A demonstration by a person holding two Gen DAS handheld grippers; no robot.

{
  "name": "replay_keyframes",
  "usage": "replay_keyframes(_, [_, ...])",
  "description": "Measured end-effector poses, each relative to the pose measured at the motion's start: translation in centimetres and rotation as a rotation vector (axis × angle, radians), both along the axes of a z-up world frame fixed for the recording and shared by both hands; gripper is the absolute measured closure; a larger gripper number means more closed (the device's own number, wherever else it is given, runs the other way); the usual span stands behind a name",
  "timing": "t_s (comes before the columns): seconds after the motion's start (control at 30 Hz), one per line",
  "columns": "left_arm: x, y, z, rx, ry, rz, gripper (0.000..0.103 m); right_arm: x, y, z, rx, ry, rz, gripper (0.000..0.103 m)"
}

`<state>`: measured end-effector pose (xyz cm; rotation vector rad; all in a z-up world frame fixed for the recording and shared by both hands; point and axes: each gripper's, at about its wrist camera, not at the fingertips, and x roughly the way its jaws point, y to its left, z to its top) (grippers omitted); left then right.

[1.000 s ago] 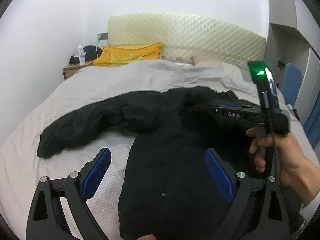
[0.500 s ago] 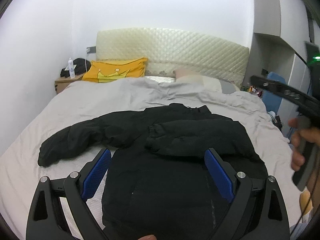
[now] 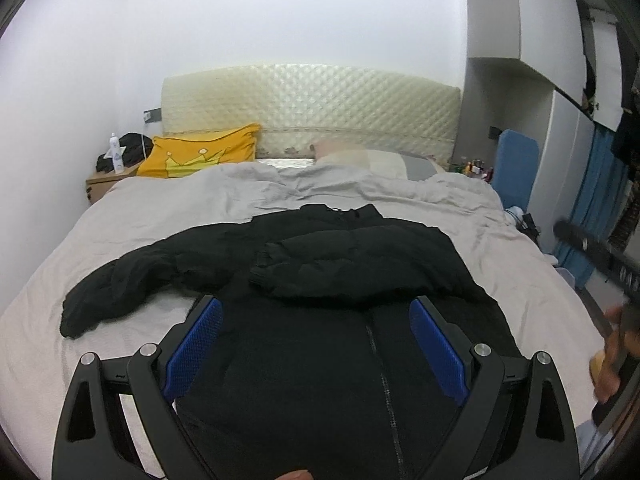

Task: Fold large clothes
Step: 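Lift the sleeve with the right gripper and fold it across the jacket body, then grasp the other sleeve cuff with the left gripper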

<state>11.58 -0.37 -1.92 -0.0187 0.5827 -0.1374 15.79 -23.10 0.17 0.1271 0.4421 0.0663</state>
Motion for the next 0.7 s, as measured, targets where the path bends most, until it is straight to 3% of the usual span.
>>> replay_keyframes(0.17, [-0.6,-0.7,-1.2,-0.004,-0.003,-0.019,0.008,-2.5,-0.1,-2.2,-0.024,0.009,-0.011,0.036])
replay_keyframes(0.27, [-0.9,-1.0,-1.9,-0.013,-0.003,-0.034,0.008,-4.1,-0.3,-3.3,-0.028,-0.014,-0.033,0.029])
replay_keyframes(0.5, [-1.2,-1.7,-3.6,-0.024,-0.016,-0.075,0.008,-6.4,-1.2,-6.2,-0.001,-0.042,-0.036,0.025])
replay_keyframes(0.7, [0.4,0.2,-3.7,-0.059,0.009,-0.083,0.008,-7.1,-2.4,-6.9,0.037,-0.051,-0.066,0.018])
